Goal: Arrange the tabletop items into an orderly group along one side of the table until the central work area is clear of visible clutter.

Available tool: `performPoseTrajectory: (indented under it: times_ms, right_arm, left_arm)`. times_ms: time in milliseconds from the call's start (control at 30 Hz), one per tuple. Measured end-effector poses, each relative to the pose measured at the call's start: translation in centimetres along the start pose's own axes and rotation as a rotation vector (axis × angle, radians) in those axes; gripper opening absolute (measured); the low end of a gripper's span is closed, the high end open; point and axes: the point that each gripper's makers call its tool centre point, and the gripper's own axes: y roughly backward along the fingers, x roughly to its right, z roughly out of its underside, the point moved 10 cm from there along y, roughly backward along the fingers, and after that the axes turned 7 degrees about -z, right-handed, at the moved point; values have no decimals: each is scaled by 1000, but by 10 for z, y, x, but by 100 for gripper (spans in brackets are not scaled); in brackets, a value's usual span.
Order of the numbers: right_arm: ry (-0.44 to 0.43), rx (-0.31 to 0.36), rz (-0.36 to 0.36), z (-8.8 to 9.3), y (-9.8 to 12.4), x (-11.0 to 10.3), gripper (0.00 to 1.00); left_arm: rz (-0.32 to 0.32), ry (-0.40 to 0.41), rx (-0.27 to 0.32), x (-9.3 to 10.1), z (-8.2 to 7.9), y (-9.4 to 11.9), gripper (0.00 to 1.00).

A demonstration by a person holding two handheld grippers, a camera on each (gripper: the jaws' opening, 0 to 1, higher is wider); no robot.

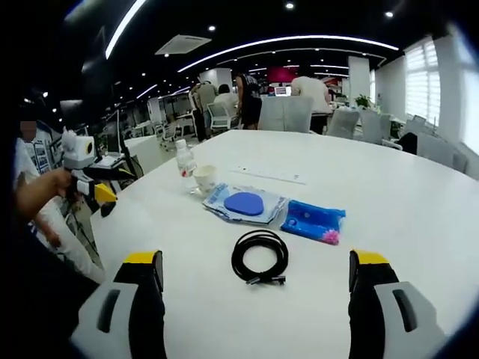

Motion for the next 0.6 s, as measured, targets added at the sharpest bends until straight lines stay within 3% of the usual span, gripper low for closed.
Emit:
performPoseTrajectory:
  times_ms: [600]
  right_arm:
    - [-16,7,-20,-3,1,-5,100]
  left_arm:
    - [45,-5,-26,-3,4,3,100]
